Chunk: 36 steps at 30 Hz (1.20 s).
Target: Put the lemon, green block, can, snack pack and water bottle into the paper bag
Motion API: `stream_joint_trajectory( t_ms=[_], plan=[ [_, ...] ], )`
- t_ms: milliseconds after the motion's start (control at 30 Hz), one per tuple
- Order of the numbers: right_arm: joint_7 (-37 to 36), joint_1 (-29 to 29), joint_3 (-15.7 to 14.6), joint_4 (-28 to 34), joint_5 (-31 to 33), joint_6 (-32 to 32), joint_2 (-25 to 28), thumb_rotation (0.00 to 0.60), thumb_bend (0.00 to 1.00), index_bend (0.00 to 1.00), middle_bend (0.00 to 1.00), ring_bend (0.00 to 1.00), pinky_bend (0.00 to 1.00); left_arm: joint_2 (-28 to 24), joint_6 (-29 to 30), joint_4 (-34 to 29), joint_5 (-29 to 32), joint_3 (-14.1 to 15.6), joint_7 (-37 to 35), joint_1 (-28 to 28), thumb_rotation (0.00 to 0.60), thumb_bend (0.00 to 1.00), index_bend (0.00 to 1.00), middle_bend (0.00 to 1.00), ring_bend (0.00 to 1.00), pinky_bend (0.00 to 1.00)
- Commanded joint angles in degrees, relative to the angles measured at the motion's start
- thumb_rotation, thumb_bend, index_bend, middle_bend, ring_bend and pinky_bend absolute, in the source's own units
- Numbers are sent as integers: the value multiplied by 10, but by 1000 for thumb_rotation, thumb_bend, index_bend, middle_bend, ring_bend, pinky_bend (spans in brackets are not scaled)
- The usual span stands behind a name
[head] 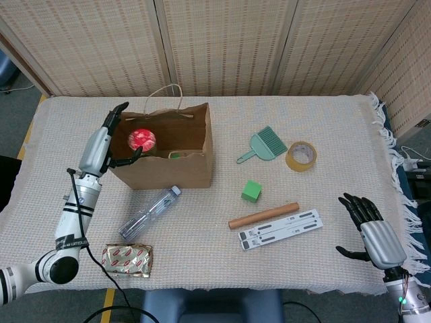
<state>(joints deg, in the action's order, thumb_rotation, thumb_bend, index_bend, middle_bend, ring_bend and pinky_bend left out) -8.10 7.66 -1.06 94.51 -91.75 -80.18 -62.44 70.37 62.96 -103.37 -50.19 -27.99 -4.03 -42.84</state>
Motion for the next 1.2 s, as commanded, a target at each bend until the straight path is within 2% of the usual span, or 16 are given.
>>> stream_joint_trajectory(
  t_ms=[33, 233, 433, 533, 633, 733, 800, 933, 1133, 1200],
  plan=[
    [0, 0, 0, 1, 1, 0, 1, 600, 0, 0, 0, 0, 0, 9, -3, -6, 22, -8, 25, -19, 600, 333, 0, 0, 0, 120],
    [-5, 0, -1, 2, 1, 1, 3, 600, 0, 0, 0, 0, 0, 3, 21, -11, 10, 2, 43, -12, 600, 361, 5, 0, 0, 131],
    [-8, -1, -2, 2, -2, -1, 5, 600, 0, 0, 0, 0, 0, -30, 60, 2, -31, 13, 10, 39, 600, 428, 73, 15, 17, 215],
    [-8, -1, -2, 2, -3, 0, 4, 600, 0, 0, 0, 0, 0, -54, 79, 7, -60, 28, -10, 74, 600, 477, 140, 78, 74, 265],
    [-7, -1, -2, 3, -2, 1, 4, 600, 0, 0, 0, 0, 0, -71, 102, 19, -100, 51, -36, 112, 600, 511, 263, 204, 198, 373],
    [-6, -1, -2, 4, 0, 2, 3, 600, 0, 0, 0, 0, 0, -85, 115, 48, -158, 95, -66, 152, 600, 547, 439, 448, 396, 545],
    [-5, -2, -2, 3, 0, 1, 2, 600, 0, 0, 0, 0, 0, -88, 118, 76, -201, 124, -84, 170, 600, 560, 501, 536, 479, 619],
    [-1, -2, -1, 1, -1, -1, 0, 600, 0, 0, 0, 0, 0, -74, 134, 168, -303, 191, -111, 198, 600, 575, 582, 576, 517, 653],
    [1, -3, 0, 0, 1, -2, -2, 600, 0, 0, 0, 0, 0, -51, 171, 306, -468, 286, -107, 210, 600, 578, 572, 570, 516, 646],
    [1, -3, 0, 0, 2, -1, -1, 600, 0, 0, 0, 0, 0, -45, 181, 325, -494, 304, -109, 215, 600, 577, 562, 564, 516, 641]
  ],
)
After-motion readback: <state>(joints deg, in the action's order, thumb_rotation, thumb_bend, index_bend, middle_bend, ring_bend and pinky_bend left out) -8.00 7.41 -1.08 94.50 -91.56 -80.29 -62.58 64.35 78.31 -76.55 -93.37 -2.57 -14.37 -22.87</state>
